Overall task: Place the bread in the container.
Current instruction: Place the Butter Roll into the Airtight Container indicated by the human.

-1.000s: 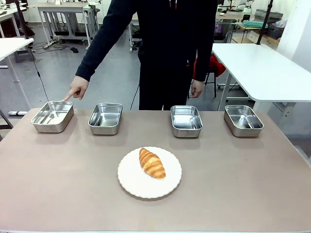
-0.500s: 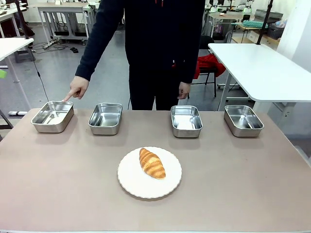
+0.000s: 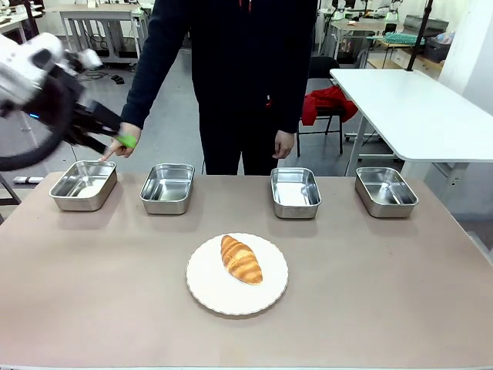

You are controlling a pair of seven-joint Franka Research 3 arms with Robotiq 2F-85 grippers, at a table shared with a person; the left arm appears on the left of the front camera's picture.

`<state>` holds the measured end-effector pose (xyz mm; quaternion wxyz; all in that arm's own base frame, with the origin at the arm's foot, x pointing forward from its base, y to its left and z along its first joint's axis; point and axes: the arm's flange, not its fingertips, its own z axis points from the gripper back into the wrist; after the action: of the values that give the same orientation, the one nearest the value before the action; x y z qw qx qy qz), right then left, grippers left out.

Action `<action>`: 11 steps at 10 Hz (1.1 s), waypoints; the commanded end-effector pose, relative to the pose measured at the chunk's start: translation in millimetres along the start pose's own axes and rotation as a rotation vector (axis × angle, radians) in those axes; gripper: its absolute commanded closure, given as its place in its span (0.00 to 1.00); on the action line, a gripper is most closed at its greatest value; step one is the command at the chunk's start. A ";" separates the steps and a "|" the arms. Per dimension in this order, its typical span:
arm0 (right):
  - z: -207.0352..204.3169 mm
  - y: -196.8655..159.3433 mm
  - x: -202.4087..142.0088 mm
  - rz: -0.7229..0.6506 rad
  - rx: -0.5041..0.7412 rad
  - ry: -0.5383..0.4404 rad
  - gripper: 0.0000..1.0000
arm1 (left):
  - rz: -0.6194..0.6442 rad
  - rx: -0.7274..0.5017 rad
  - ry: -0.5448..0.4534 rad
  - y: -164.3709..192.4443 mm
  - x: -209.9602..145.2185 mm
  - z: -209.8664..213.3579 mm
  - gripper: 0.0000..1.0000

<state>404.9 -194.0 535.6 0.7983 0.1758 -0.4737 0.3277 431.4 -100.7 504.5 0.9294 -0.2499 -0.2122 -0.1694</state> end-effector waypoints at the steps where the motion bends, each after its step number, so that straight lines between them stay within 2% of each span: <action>1: 1.4 0.6 0.3 0.004 0.004 -0.005 0.00 | 0.032 0.047 0.135 -30.8 -6.5 -41.9 0.00; 2: 1.4 0.6 0.3 0.004 0.004 -0.005 0.00 | 0.038 0.035 0.193 -36.9 -16.6 -56.1 0.00; 3: 1.4 0.6 0.3 0.004 0.004 -0.005 0.00 | 0.015 0.008 0.058 -26.6 -5.4 -30.9 0.00; 8: 1.4 0.6 0.3 0.004 0.004 -0.005 0.00 | 0.038 0.018 0.061 -26.8 -3.2 -30.2 0.00; 11: 1.4 0.6 0.3 0.004 0.004 -0.005 0.00 | 0.172 0.036 0.151 -107.2 -10.5 -96.9 0.00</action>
<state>404.9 -194.2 535.6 0.7984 0.1759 -0.4736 0.3276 408.3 -209.1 469.5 0.9513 -0.2425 -0.1373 -0.1315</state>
